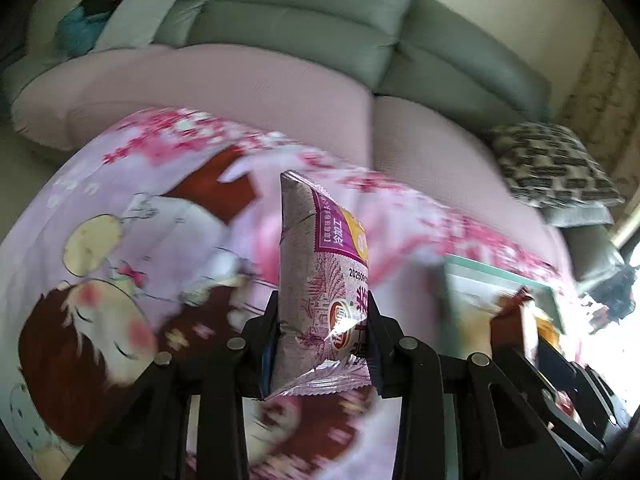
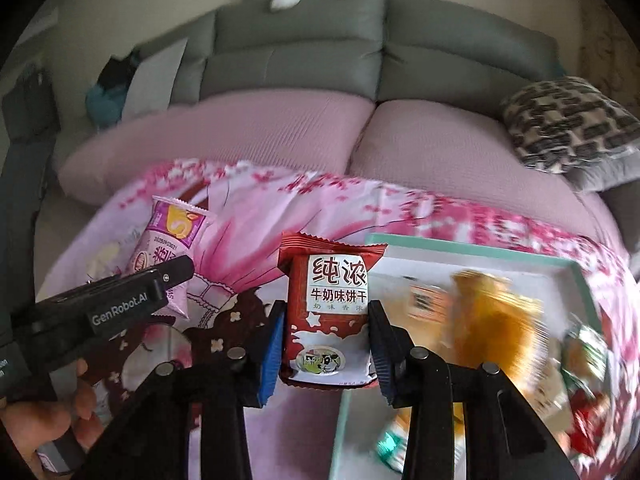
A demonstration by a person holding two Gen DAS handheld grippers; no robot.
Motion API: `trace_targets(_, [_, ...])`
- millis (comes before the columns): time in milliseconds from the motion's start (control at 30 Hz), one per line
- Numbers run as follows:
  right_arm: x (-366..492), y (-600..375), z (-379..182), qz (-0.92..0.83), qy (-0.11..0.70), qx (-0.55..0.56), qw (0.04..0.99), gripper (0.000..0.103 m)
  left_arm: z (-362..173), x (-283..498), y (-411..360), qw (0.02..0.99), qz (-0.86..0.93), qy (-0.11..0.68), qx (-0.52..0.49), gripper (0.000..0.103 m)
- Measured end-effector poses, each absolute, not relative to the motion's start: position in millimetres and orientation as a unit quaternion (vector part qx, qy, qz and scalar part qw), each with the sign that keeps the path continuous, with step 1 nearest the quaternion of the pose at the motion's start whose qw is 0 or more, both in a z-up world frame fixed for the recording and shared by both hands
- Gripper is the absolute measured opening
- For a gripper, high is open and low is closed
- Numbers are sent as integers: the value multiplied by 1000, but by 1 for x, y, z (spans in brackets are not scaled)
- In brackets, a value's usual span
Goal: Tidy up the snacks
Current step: 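Carry the pink bag and red pack over the tray and open both tools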
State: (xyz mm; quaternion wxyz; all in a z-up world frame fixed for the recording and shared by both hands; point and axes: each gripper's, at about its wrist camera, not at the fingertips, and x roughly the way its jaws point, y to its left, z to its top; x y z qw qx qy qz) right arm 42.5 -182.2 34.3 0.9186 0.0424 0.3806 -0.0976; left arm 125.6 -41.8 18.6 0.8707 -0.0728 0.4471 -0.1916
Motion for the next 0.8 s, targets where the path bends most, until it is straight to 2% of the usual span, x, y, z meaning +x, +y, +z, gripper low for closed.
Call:
trace_targets(267, [-34,-236,59,-196,347,64,915,42,23,60,-111,850,-285,441,-48,38])
trace_targets(667, [-63,-291,17,-211,391,129,887,42,-1,26,-168,831,-314,458,24,39])
trace_targets(700, [-64,-291,13,-211,392,129,886,42,-1,26,-169,832,-311,459,32,40])
trace_targets(767, [-64,-293,10,-208,394,127,886,43,-1,25,-168,834,-307,457,37,51])
trace_targets(800, [-65,-293,10,-209,394,127,886,43,0,25,-167,835,-303,457,37,60])
